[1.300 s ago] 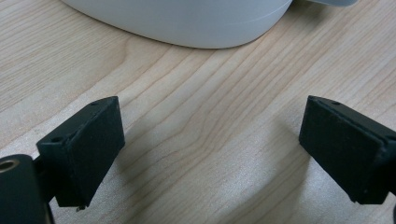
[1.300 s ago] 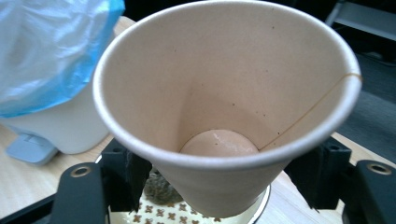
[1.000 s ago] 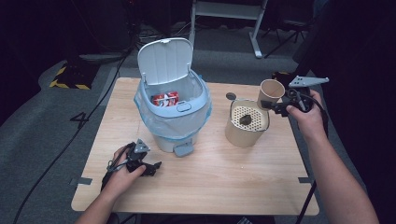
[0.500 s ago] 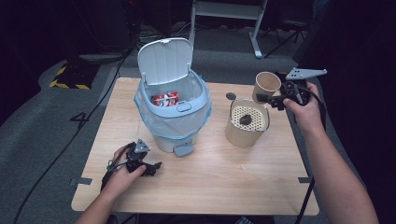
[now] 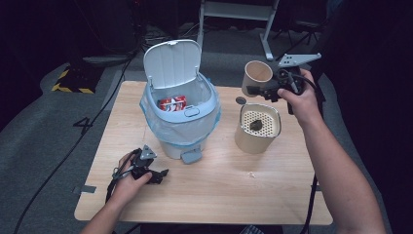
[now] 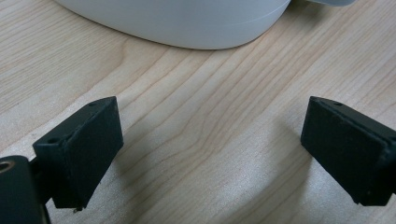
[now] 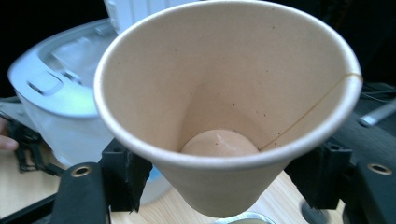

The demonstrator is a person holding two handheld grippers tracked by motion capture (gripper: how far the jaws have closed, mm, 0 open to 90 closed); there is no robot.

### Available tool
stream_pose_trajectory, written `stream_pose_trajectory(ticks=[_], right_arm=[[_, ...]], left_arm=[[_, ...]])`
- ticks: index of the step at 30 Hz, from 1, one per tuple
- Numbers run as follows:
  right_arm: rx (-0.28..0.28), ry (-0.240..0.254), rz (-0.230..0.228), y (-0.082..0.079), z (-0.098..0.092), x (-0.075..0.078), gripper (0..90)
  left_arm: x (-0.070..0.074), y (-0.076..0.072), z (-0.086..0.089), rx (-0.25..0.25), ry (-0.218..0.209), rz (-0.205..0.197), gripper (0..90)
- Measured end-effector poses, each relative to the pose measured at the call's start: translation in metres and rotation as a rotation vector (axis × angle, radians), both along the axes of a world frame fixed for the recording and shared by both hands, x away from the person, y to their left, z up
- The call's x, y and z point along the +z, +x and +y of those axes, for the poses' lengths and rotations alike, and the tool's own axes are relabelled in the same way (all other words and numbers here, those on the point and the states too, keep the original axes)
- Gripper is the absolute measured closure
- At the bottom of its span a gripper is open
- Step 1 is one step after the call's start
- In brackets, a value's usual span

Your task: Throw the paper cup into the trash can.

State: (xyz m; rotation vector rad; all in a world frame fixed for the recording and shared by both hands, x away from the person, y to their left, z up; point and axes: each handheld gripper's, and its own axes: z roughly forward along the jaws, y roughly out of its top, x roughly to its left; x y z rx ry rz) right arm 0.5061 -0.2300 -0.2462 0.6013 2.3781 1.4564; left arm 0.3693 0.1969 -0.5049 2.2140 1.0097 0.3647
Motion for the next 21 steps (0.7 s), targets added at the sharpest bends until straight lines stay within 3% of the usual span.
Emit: stream_pose_trajectory(ticks=[13,21], right_arm=[[0.059,0.058,0.021,0.005,0.059,0.010,29.6],[0.059,0.066,0.029,0.008,0.092,0.009,29.6]], left_arm=[[0.000,0.001,-0.001,-0.003,-0.002,0.004,5.4],[0.000,0.002,-0.001,-0.002,0.006,-0.003,5.4]])
